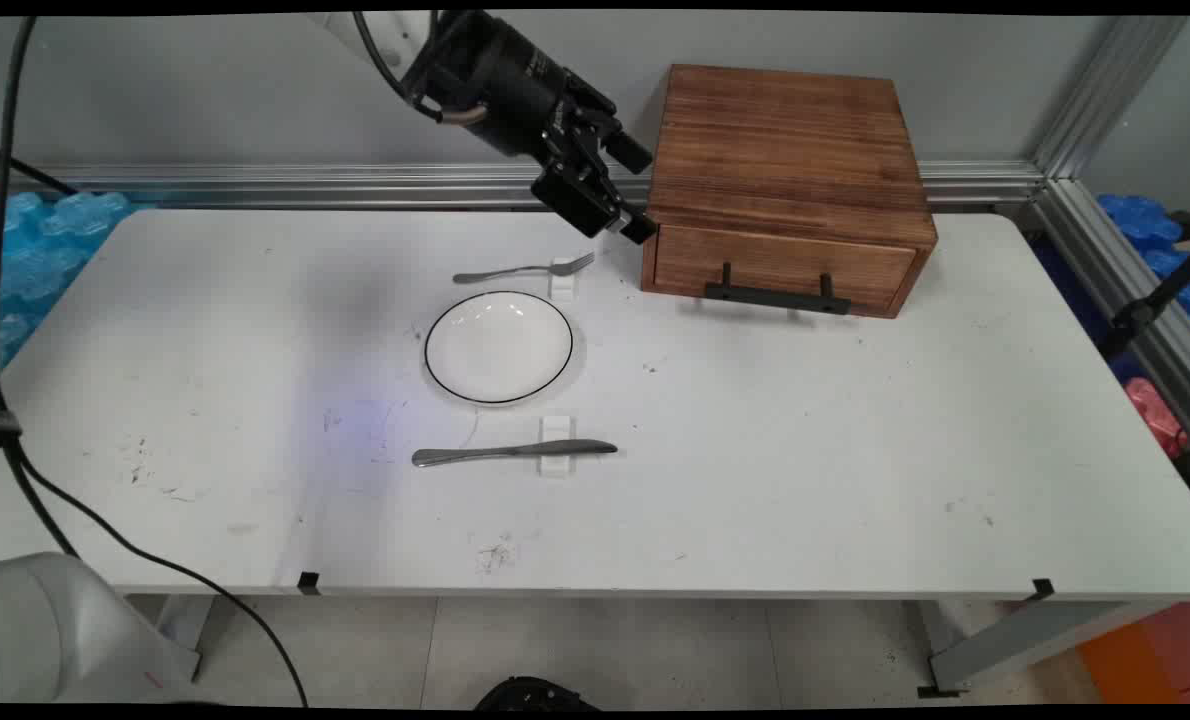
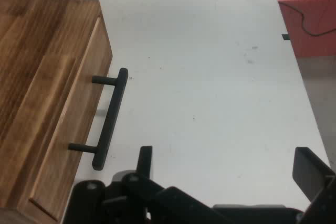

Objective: Open the drawer

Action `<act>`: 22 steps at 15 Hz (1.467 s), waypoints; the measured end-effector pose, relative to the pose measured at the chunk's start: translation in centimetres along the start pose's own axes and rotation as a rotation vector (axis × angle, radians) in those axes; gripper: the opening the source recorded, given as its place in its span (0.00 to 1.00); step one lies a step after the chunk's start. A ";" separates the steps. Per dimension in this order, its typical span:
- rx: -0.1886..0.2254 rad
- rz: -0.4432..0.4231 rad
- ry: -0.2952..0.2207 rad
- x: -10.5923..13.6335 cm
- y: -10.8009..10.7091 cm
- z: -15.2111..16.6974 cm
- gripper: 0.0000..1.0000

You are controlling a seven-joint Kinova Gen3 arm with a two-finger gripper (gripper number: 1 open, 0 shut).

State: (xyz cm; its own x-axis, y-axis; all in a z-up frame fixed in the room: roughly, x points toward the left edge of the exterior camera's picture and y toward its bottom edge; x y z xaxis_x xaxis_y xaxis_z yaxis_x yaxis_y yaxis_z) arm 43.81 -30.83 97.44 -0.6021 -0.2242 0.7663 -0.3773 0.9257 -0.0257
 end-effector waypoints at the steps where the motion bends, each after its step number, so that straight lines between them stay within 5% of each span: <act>1: -0.002 0.002 0.005 0.0 -0.1 -0.2 1.00; 11: -0.008 0.024 0.027 0.3 -0.5 -0.6 1.00; 22: 0.010 0.042 -0.041 4.2 -1.4 3.0 1.00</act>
State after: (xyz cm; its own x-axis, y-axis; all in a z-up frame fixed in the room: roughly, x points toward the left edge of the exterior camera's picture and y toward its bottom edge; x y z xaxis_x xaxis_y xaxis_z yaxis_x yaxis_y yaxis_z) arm 39.74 -34.01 98.73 -0.6456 -0.1977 0.7376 -0.3581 0.9315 -0.0639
